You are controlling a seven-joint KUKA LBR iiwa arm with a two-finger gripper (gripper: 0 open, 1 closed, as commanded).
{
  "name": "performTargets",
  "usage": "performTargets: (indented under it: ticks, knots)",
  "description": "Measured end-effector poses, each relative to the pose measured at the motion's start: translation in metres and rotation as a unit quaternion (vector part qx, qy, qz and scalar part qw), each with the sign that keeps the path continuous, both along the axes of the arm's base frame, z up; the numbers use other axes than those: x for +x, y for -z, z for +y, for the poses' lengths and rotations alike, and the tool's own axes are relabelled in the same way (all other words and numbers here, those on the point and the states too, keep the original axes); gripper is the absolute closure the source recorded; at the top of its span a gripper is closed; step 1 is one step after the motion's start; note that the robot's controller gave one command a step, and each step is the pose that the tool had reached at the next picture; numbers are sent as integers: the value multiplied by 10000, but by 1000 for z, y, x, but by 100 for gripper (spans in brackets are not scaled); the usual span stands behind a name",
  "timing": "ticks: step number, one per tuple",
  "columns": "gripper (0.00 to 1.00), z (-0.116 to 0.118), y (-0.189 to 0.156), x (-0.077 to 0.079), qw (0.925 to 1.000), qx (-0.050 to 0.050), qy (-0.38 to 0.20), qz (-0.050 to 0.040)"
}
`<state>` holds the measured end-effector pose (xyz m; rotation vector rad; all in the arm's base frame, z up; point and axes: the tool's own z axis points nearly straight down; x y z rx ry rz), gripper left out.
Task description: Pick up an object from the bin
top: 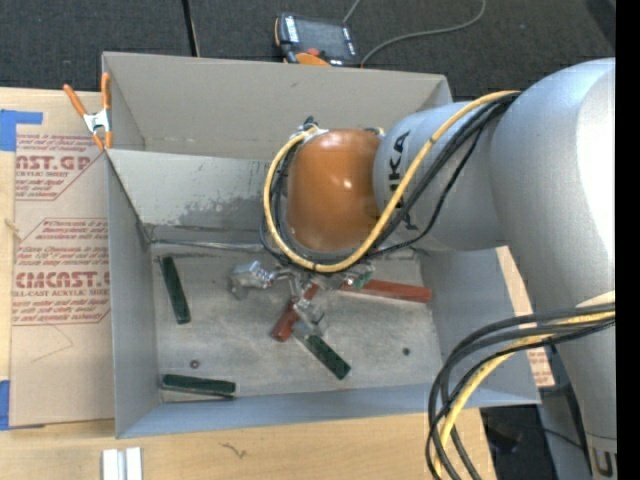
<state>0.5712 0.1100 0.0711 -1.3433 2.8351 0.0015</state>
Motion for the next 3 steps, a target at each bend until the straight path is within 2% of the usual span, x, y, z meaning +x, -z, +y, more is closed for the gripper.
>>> performTargets:
  ticks: [1,2,3]
  knots:
    - [0,-65,1,1,9994,-13,-354,8]
    - [100,-63,0,1,9993,-4,-368,-1]
    - [0,-63,1,1,9993,-5,-370,10]
